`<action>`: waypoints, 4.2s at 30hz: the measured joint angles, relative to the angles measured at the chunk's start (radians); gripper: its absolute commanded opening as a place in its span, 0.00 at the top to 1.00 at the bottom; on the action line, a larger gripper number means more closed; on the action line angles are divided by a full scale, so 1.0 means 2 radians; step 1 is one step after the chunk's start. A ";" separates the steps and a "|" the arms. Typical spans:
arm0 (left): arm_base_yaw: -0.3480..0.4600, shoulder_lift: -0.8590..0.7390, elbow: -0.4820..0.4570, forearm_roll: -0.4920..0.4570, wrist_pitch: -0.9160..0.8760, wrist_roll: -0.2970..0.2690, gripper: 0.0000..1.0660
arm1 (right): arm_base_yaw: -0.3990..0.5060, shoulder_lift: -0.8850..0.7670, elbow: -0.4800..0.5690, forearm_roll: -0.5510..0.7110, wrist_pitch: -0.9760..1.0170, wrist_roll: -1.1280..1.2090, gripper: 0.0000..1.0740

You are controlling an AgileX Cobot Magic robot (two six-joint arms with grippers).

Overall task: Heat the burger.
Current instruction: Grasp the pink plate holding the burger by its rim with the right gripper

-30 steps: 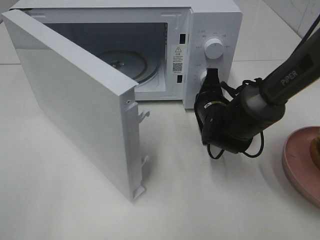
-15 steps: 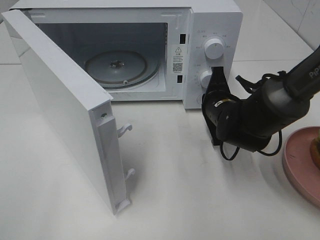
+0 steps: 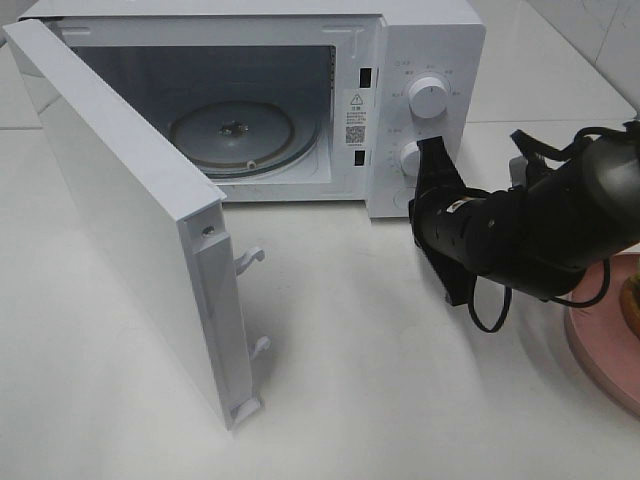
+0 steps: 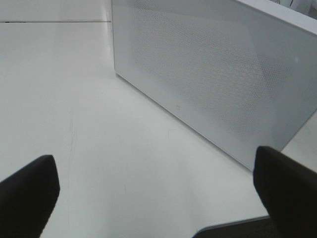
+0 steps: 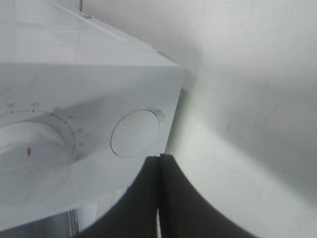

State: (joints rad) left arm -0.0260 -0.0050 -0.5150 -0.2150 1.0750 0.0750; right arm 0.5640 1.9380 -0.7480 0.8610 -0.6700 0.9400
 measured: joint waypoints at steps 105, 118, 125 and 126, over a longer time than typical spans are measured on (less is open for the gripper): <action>0.000 0.000 0.000 0.000 0.000 0.000 0.06 | -0.111 -0.318 0.021 -0.472 0.724 -0.437 0.22; 0.000 0.000 0.000 0.000 0.000 0.000 0.06 | -0.144 -0.234 0.021 -0.472 0.669 -0.424 0.23; 0.000 0.000 0.000 0.000 0.000 0.000 0.06 | -0.145 -0.183 0.021 -0.479 0.637 -0.409 0.24; 0.000 0.000 0.000 0.000 0.000 0.000 0.06 | -0.145 -0.183 0.021 -0.479 0.637 -0.409 0.24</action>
State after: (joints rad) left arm -0.0260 -0.0050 -0.5150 -0.2150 1.0750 0.0750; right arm 0.2740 1.5730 -0.7070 -0.0970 0.6040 0.1230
